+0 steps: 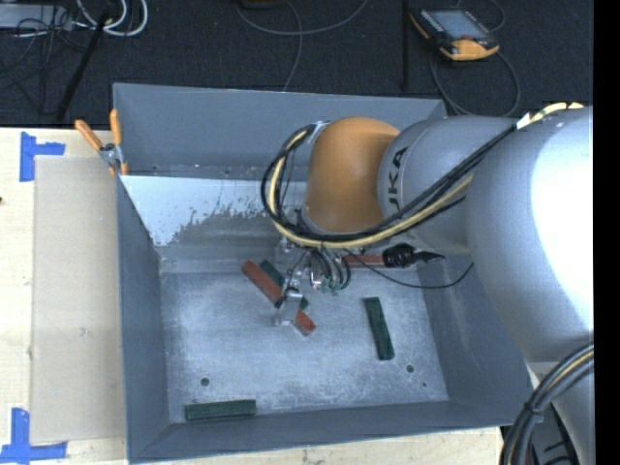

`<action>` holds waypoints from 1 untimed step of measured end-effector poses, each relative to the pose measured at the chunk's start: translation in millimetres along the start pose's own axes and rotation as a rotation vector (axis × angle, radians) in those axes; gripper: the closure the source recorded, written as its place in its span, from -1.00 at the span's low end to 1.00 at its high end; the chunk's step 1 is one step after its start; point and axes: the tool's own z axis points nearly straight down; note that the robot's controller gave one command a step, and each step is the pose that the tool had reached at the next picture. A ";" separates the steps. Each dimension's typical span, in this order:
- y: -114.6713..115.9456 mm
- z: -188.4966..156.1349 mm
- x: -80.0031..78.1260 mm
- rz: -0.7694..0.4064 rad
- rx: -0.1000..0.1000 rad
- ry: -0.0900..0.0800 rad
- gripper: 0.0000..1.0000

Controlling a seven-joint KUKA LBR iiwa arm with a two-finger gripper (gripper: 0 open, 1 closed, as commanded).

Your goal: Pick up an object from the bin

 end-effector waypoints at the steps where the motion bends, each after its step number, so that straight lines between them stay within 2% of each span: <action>1: -0.2 -4.8 -2.3 0.002 -0.002 -0.007 1.00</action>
Offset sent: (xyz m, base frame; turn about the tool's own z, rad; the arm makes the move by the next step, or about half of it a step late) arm 0.0000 0.0000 0.0000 0.0000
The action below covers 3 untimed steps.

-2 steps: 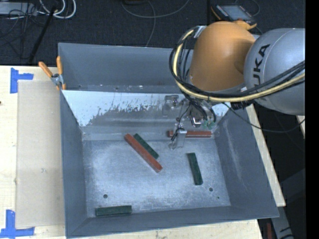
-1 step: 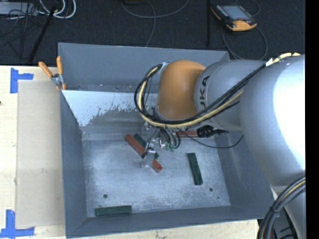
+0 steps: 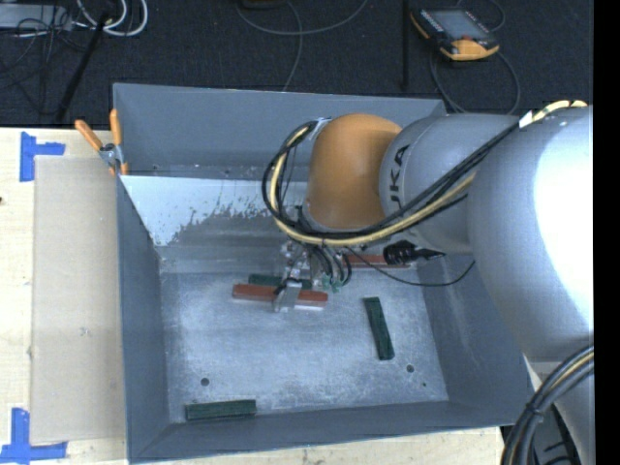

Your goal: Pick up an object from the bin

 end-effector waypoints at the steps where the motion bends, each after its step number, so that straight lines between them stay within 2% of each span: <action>1: -0.1 0.2 0.0 0.000 0.000 0.000 -1.00; 2: -0.4 -0.1 -0.3 0.001 0.000 -0.001 1.00; 3: -12.1 -112.7 14.1 -0.043 0.000 -0.008 1.00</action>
Offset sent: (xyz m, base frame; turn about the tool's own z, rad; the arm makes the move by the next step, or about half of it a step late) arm 0.0000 0.0000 0.0000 0.0000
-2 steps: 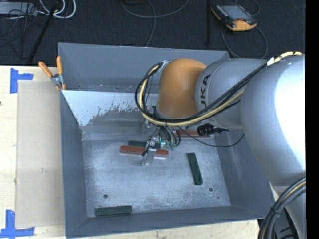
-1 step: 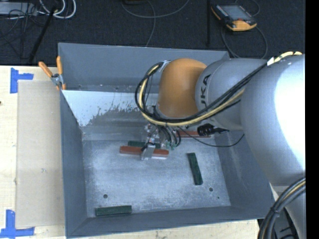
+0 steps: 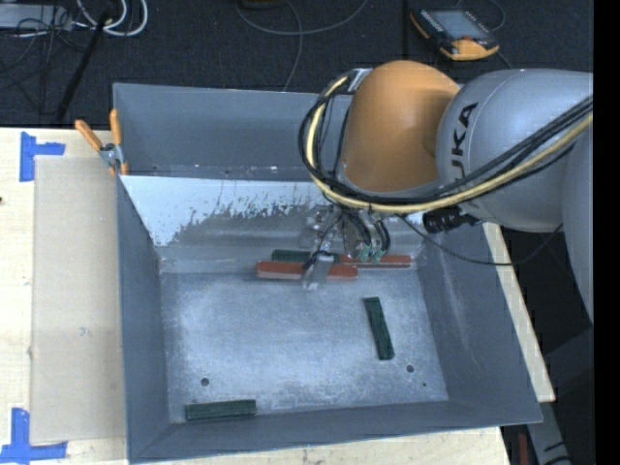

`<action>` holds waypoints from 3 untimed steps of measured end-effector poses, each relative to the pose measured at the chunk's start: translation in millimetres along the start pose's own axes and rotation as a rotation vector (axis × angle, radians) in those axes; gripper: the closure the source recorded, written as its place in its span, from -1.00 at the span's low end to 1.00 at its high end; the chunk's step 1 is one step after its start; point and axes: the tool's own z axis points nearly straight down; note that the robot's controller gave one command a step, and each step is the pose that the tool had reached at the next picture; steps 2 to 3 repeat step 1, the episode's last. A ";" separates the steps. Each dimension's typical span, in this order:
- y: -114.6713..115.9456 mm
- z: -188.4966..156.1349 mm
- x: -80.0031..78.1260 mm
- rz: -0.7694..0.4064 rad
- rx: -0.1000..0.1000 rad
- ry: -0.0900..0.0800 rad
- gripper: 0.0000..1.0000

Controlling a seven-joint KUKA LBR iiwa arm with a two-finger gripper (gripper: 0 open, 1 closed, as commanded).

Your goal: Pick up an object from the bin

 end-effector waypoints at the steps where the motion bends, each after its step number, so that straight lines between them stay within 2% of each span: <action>1: 0.3 -98.3 5.4 -0.355 -0.001 0.002 1.00; 3: 0.3 -98.3 5.4 -0.355 -0.001 0.002 1.00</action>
Offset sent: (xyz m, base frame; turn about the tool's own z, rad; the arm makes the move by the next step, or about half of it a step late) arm -0.0073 -0.0002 0.0972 -0.3550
